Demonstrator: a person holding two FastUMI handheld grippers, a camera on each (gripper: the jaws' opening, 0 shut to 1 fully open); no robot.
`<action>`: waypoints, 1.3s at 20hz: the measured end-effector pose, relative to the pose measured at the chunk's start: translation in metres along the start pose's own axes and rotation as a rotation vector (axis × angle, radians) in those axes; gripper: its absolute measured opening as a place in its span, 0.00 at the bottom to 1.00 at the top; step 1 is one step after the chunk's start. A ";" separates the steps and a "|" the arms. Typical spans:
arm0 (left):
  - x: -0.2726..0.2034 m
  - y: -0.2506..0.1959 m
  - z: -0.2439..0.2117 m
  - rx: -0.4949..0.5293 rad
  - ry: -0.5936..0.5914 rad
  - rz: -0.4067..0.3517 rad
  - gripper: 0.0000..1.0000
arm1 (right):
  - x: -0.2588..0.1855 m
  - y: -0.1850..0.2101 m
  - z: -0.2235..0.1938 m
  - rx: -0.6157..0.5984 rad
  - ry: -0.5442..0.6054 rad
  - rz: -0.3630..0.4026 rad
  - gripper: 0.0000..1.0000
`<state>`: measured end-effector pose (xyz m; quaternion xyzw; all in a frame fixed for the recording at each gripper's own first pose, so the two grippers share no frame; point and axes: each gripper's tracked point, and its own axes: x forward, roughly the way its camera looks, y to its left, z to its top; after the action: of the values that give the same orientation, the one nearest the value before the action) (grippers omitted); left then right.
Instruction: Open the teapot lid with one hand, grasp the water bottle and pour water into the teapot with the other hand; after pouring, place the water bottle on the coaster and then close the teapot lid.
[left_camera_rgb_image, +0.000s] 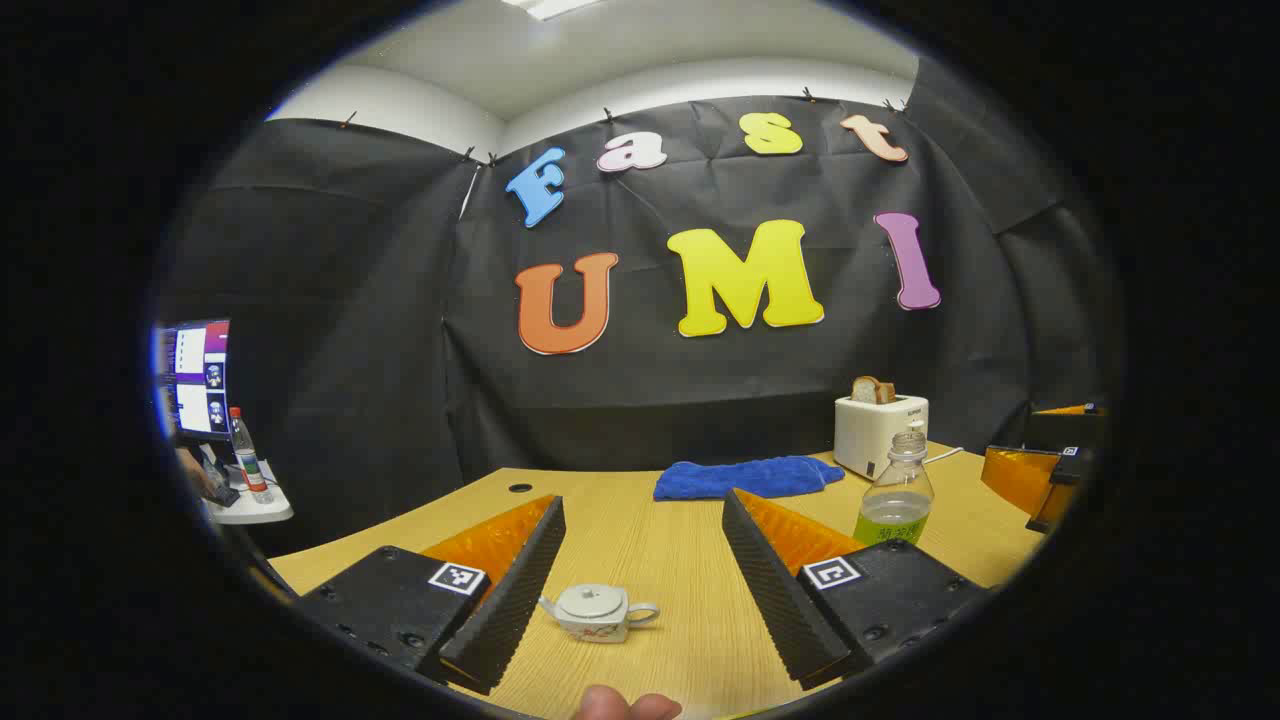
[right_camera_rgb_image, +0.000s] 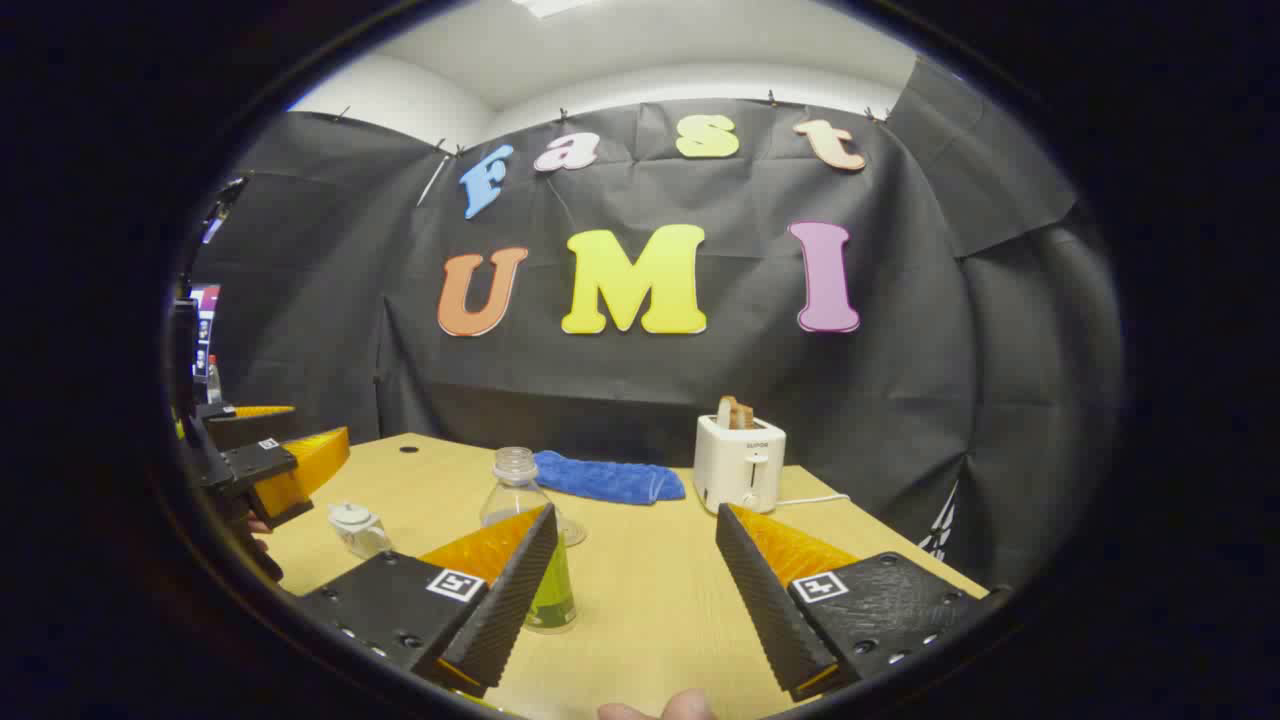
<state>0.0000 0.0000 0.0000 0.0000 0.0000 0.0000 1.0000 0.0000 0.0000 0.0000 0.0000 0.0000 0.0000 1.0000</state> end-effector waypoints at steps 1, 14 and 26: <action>0.000 0.000 -0.001 -0.001 0.002 0.000 0.99 | -0.001 0.001 0.000 0.001 0.000 0.003 0.95; 0.008 0.006 -0.011 -0.018 0.009 0.035 0.99 | 0.001 0.000 0.001 0.051 -0.008 0.043 0.95; 0.005 0.037 -0.046 -0.019 0.074 0.112 0.99 | 0.019 0.004 -0.033 0.014 0.045 0.154 0.96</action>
<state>0.0053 0.0365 -0.0461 -0.0094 0.0369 0.0560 0.9977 0.0188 0.0038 -0.0326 0.0072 0.0227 0.0767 0.9968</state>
